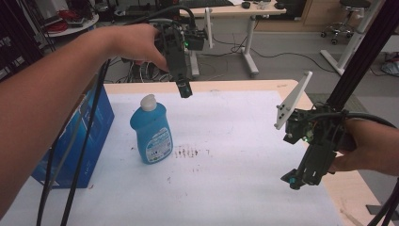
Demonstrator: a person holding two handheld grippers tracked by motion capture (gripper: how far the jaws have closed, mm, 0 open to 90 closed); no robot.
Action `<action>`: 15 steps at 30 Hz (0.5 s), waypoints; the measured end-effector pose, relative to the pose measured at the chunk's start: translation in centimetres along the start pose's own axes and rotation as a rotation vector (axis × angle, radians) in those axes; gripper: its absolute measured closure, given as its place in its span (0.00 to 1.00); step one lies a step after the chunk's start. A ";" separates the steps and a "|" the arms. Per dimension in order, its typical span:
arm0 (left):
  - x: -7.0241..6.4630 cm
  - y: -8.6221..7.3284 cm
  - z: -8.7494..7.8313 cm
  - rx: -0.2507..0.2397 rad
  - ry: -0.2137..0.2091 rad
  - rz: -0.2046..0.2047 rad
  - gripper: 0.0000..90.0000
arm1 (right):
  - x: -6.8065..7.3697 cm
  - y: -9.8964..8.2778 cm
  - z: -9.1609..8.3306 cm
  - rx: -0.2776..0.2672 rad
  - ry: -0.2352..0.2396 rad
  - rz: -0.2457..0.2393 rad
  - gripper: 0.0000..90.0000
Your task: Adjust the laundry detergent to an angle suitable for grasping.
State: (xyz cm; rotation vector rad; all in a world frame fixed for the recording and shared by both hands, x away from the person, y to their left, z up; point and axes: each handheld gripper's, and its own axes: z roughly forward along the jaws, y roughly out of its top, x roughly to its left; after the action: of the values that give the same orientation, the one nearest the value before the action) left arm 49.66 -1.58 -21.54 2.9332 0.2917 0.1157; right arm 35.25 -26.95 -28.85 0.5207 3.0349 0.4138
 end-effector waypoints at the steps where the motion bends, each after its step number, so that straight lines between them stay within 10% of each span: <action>1: 0.0 0.0 0.0 -0.004 0.000 -0.001 0.02 | 0.1 0.0 0.0 0.001 -0.001 0.004 0.02; 15: -0.2 0.0 -0.2 -0.003 0.004 -0.001 0.02 | 0.2 0.1 -0.2 -0.003 -0.001 -0.002 0.02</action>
State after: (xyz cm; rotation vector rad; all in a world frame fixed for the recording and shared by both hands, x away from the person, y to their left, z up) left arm 49.45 -1.61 -21.32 2.9306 0.2928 0.1222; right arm 35.05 -26.85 -28.66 0.5169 3.0328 0.4173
